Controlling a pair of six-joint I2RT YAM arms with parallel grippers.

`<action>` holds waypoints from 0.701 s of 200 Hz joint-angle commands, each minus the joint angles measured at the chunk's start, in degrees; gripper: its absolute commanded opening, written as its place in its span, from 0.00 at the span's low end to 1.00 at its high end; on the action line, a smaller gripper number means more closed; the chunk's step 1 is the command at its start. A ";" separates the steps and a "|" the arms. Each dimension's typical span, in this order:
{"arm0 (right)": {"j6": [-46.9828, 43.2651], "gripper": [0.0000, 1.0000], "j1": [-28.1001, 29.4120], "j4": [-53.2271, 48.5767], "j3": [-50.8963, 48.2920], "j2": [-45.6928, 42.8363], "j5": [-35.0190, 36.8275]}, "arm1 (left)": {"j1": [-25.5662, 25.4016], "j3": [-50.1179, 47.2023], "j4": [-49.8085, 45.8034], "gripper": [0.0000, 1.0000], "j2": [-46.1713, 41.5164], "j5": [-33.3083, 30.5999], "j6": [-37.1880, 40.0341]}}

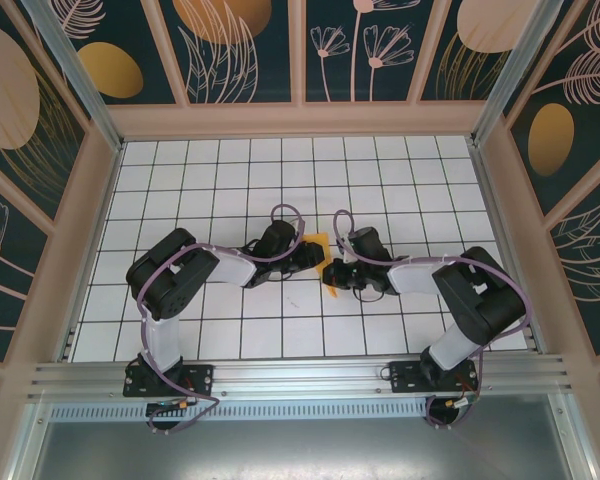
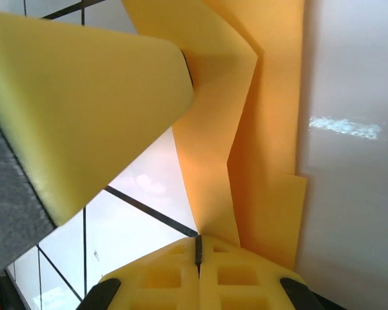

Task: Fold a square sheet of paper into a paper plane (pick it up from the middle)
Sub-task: Fold the wing for the fifth time at the center of the table.

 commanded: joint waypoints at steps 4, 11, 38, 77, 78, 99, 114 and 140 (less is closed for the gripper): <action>1.30 0.03 -1.34 0.08 -2.91 1.71 -1.21 | 0.26 0.86 -3.76 0.34 1.80 -2.27 2.14; 1.63 0.03 -1.75 1.40 -3.52 1.77 -1.97 | 0.32 1.03 -3.94 0.34 1.94 -2.25 2.22; 3.08 0.03 -4.25 6.02 -6.44 2.70 -5.65 | 0.34 1.14 -3.80 0.35 1.93 -2.34 2.23; 5.86 0.01 -6.65 13.26 -10.35 6.51 -10.77 | 0.47 2.68 -2.15 0.40 -0.57 1.11 2.76; 5.97 0.01 -6.76 13.22 -10.41 6.62 -10.71 | 0.45 2.69 -2.13 0.40 -0.65 1.23 2.77; 6.50 0.00 -8.32 12.85 -10.96 8.27 -10.39 | 0.47 3.33 -0.89 0.43 -3.09 3.12 2.11; 6.35 0.00 -8.44 11.80 -10.68 8.64 -9.82 | 0.50 2.33 1.86 0.44 -4.62 5.04 0.62; 5.82 0.00 -8.40 9.74 -9.39 8.83 -9.26 | 0.34 0.99 5.13 0.38 -4.58 8.88 -1.89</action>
